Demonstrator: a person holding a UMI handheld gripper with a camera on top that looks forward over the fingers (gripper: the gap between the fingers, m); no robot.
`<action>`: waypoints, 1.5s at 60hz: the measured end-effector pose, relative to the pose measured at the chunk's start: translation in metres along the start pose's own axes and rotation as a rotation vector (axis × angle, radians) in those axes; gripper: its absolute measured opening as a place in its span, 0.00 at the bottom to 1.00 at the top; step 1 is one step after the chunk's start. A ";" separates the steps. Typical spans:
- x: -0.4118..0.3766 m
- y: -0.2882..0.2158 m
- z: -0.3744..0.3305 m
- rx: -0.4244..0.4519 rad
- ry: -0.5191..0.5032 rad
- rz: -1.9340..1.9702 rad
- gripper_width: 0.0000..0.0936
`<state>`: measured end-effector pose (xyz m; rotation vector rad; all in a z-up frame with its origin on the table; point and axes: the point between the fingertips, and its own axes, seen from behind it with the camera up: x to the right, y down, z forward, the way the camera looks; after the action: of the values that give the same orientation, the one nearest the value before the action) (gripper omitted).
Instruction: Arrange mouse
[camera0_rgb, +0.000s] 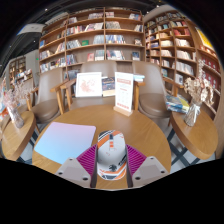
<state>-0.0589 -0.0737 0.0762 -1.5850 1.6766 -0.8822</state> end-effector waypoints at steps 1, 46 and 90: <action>-0.007 -0.007 0.001 0.009 -0.009 -0.003 0.44; -0.188 0.019 0.107 -0.090 -0.084 -0.090 0.90; -0.067 0.069 -0.187 0.071 -0.026 -0.090 0.92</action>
<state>-0.2499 0.0017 0.1235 -1.6275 1.5492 -0.9512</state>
